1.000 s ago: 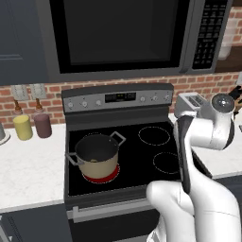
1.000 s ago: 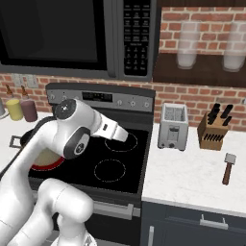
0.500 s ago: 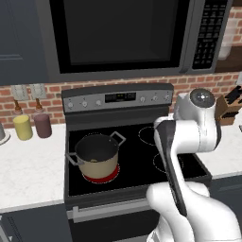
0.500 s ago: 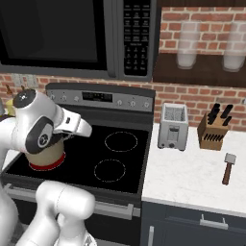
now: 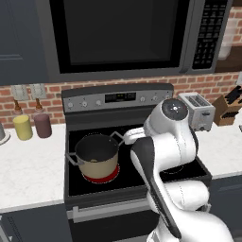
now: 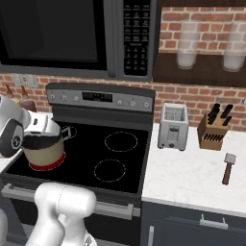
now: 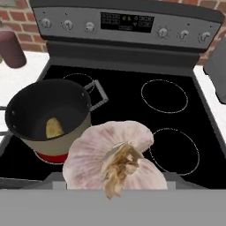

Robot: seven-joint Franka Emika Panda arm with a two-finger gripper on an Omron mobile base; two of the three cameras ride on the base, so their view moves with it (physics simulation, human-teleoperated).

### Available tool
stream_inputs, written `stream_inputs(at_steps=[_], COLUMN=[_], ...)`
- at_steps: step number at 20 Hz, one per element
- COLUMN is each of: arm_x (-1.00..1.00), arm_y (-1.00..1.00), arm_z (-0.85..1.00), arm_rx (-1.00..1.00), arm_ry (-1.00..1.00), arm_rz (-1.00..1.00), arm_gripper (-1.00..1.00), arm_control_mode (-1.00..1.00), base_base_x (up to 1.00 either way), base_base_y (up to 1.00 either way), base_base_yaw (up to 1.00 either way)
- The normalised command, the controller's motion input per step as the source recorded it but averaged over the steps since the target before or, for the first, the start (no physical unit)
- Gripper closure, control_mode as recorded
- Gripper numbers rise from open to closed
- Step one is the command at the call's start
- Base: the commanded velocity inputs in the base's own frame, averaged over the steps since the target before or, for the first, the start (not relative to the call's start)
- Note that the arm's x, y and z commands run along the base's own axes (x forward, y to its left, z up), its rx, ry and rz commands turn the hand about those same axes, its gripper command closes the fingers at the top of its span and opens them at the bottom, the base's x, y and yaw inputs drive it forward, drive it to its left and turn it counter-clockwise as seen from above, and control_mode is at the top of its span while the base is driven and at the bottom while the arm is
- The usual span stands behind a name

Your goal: Put the potato and garlic in the pot. Retrieve the spatula and lightly stir the vegetables in the pot.

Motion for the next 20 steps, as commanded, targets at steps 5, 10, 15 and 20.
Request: stream_inputs(at_steps=[5, 10, 15, 20], arm_x=[0.13, 0.54, 0.57, 0.44], arm_y=[0.85, 0.34, 0.23, 0.36], arm_z=[-0.05, -0.26, -0.52, -0.58], arm_rx=[0.01, 0.05, 0.03, 0.00], arm_ry=[0.16, 0.24, 0.22, 0.07], arm_rz=[0.11, 0.04, 0.00, 0.00], arm_gripper=[1.00, 1.00, 1.00, 1.00], arm_control_mode=[-1.00, -1.00, -1.00, -1.00], base_base_x=[0.00, 0.00, 0.00, 0.00], base_base_y=[0.00, 0.00, 0.00, 0.00], base_base_yaw=[0.00, 0.00, 0.00, 0.00])
